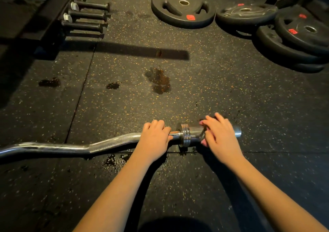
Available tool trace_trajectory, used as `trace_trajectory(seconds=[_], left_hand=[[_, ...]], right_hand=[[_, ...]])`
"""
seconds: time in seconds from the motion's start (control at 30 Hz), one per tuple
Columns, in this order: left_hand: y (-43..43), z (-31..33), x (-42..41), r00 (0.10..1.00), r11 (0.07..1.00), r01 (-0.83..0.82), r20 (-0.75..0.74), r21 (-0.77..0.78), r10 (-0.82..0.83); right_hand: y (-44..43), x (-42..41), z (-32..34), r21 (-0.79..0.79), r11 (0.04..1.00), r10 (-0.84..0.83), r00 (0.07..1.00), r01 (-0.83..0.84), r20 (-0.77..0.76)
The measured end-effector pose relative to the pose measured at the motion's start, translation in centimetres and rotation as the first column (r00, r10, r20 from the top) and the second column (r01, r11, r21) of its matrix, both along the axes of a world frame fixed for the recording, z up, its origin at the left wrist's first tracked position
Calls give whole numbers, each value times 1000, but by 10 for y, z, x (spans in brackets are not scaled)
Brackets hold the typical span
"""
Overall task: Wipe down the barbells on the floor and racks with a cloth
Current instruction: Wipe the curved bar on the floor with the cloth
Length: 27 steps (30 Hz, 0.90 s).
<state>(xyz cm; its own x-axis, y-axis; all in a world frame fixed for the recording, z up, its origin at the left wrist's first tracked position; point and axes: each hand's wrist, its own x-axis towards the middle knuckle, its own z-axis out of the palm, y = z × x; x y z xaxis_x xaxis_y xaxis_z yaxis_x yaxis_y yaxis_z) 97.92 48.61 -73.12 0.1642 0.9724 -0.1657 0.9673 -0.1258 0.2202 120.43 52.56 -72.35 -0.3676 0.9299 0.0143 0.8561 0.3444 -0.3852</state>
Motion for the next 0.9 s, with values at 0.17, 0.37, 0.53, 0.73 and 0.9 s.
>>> trace_trajectory(seconds=[0.17,0.37,0.53,0.73,0.9], left_hand=[[1,-3,0,1000,1000,-15,-10,23,15],[2,-4,1,999,1000,-18,-34,-3,18],[0,-7,6,998,999,-37,-54,16,38],[-11,-4,12,996,997,-77,-32,2,77],[-31,-4,22,994,994,-110,-16,26,110]], right_hand=[[-8,-40,-4,-37,999,-12,984,6,-177],[21,9,2,30,996,-81,996,80,21],[1,-22,-3,25,989,-143,988,145,-66],[21,26,5,-32,986,-165,986,166,31],[-14,-11,2,17,988,-155,988,155,-29]])
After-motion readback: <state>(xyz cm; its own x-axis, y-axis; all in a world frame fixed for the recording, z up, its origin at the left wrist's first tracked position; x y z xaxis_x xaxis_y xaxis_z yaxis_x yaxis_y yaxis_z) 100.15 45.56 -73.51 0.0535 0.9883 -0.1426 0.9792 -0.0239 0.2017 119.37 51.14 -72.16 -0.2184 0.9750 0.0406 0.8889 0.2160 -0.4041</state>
